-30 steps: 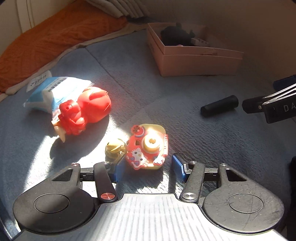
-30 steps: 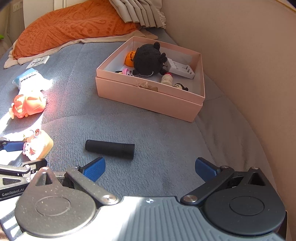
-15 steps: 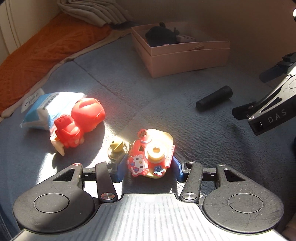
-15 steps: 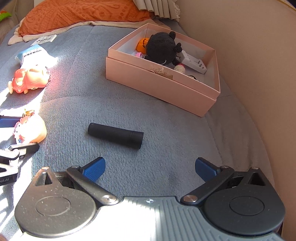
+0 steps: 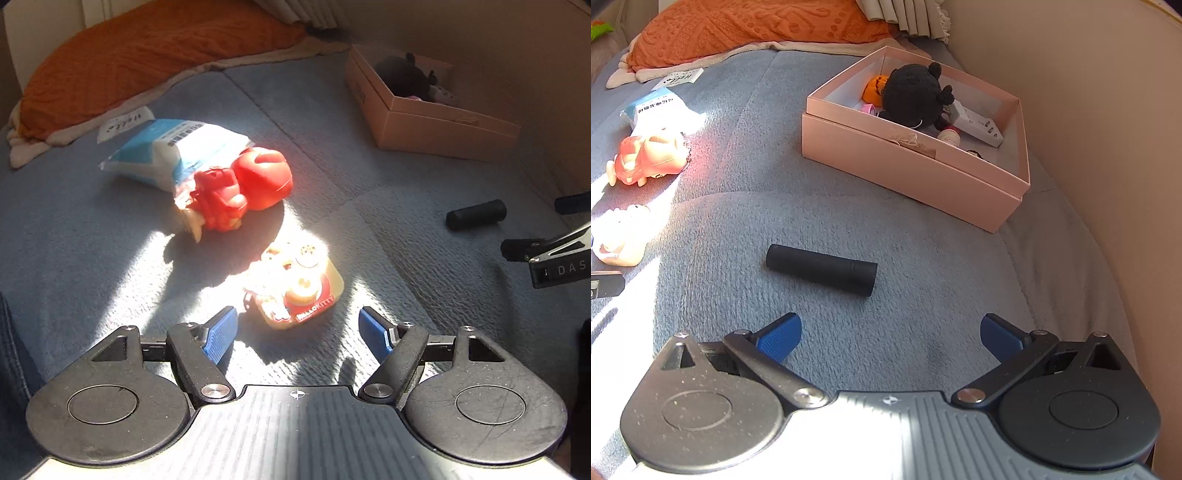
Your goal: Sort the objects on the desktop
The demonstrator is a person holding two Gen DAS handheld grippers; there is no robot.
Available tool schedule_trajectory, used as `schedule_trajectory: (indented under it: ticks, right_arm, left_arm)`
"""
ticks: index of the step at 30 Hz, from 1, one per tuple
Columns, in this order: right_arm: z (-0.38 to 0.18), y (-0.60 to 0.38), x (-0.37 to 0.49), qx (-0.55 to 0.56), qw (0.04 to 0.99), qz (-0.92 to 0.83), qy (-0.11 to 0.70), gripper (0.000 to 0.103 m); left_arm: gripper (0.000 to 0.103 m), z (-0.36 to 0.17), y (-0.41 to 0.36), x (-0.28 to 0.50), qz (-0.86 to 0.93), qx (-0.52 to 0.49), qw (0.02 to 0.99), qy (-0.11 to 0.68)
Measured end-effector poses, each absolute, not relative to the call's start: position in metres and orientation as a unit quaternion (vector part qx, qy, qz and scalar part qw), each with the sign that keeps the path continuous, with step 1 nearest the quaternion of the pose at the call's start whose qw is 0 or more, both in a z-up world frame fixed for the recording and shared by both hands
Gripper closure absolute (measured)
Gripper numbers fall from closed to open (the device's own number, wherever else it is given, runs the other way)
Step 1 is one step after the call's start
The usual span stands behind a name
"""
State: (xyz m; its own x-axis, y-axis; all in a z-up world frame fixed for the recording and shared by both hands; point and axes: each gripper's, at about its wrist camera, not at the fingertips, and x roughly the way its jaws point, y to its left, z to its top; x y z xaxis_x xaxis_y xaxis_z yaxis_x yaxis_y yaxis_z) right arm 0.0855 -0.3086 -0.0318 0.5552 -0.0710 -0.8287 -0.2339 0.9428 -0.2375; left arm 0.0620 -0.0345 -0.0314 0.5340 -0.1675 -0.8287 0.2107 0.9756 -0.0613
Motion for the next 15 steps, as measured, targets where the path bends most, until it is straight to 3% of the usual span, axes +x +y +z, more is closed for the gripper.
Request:
schedule_trajectory:
  ticks: [5,8,15]
  right_arm:
    - [-0.032,-0.307,0.084,-0.165,0.867,0.048,0.468,0.000]
    - [-0.033,-0.306,0.084,-0.167,0.866,0.050,0.468,0.000]
    - [-0.025,-0.310,0.084,-0.120,0.878,0.076,0.458,0.000]
  left_arm:
    - [0.029,-0.042,-0.051,0.077,-0.082,0.021,0.881,0.465]
    - [0.041,-0.046,-0.062,0.080,-0.093,0.052,0.888,0.448]
    - [0.041,-0.045,-0.077,0.053,-0.179,0.094,0.880,0.430]
